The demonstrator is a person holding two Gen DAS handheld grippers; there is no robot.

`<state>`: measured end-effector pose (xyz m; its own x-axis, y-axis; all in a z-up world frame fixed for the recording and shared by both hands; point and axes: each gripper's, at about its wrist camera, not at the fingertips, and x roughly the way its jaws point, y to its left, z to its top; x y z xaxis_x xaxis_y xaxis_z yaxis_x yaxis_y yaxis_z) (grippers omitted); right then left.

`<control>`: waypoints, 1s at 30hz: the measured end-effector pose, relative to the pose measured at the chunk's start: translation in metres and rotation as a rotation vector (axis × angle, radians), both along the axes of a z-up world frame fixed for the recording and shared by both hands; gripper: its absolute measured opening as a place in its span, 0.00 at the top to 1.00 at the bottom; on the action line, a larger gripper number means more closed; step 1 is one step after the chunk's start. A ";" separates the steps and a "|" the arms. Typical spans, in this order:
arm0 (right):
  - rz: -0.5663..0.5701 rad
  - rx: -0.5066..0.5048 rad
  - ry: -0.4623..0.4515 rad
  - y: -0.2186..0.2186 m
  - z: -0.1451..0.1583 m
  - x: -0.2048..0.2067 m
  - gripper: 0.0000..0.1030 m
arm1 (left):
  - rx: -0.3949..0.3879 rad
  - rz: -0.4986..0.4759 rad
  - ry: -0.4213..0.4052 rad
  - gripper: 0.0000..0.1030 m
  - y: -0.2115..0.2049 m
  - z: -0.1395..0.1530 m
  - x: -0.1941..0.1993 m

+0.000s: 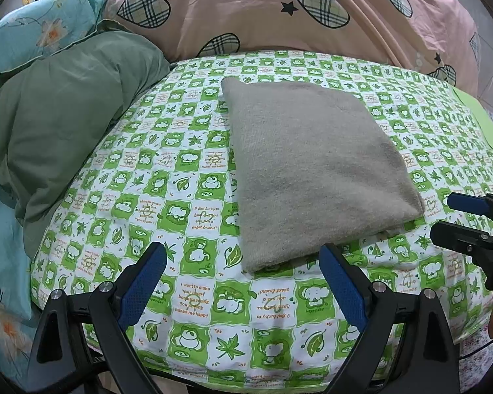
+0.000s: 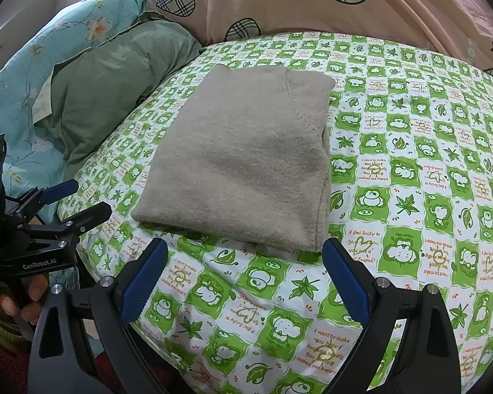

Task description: Fold small clothes

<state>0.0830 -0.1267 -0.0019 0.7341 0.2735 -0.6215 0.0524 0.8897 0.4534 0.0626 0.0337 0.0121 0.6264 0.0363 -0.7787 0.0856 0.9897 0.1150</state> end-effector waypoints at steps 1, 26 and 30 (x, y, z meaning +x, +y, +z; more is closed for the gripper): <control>-0.001 0.000 0.000 0.000 0.000 0.000 0.08 | 0.000 0.001 0.000 0.08 0.000 0.000 0.001; -0.002 0.008 0.001 -0.003 -0.005 0.003 0.08 | 0.006 -0.010 0.004 0.08 -0.004 -0.003 0.006; -0.001 0.008 0.001 -0.003 -0.004 0.003 0.08 | 0.006 -0.010 0.004 0.08 -0.003 -0.004 0.006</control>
